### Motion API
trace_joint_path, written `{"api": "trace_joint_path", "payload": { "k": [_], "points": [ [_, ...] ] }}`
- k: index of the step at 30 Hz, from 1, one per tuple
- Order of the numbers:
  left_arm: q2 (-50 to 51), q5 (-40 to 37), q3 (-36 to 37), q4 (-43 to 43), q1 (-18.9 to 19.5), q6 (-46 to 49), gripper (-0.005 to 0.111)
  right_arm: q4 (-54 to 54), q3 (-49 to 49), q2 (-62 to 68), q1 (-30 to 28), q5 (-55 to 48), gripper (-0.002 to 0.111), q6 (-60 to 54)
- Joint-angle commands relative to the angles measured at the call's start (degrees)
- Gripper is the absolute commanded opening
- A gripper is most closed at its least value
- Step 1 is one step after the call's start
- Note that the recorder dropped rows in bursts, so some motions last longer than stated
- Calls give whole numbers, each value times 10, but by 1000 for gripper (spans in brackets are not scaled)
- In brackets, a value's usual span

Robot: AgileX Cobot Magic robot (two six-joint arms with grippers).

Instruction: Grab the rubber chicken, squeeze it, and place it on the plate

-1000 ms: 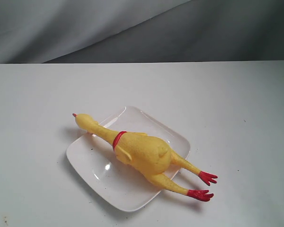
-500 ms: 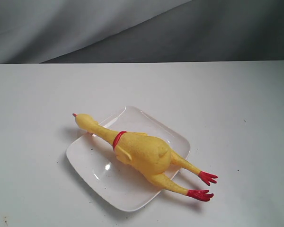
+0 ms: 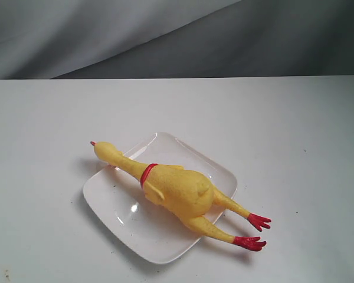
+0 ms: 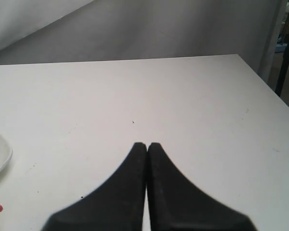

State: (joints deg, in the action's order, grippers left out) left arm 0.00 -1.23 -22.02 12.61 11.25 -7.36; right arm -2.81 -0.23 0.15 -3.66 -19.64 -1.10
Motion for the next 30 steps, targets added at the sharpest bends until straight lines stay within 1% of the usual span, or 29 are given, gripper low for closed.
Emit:
{"api": "trace_joint_path", "payload": {
  "k": [1, 3, 7, 9, 13, 14, 17, 21, 24, 28, 30],
  "points": [
    [0, -22, 4, -46, 1, 53, 1, 6, 2, -1, -4, 1, 0, 1],
    [0, -24, 4, -64, 1, 74, 1, 6, 2, -1, -4, 1, 0, 1],
    [0, -47, 4, -64, 1, 74, 1, 6, 2, -1, -4, 1, 0, 1],
    [0, -83, 4, -64, 1, 68, 1, 6, 2, -1, -4, 1, 0, 1],
    [0, -192, 6, -64, 1, 52, 1, 6, 2, -1, -4, 1, 0, 1],
    [0, -201, 11, -64, 1, 50, 1, 6, 2, -1, -4, 1, 0, 1],
    [0, -176, 49, -65, 1, 42, 1, 6, 2, -1, -4, 1, 0, 1],
    [0, -130, 123, -67, 1, 4, 1, 6, 2, -1, -4, 1, 0, 1],
    [0, -113, 174, -73, 1, -8, 1, 6, 2, -1, -4, 1, 0, 1],
    [0, -105, 220, -78, 1, -11, 1, 6, 2, -1, -4, 1, 0, 1],
    [0, -105, 220, -79, 1, -19, 1, 6, 2, -1, -4, 1, 0, 1]
  ]
}}
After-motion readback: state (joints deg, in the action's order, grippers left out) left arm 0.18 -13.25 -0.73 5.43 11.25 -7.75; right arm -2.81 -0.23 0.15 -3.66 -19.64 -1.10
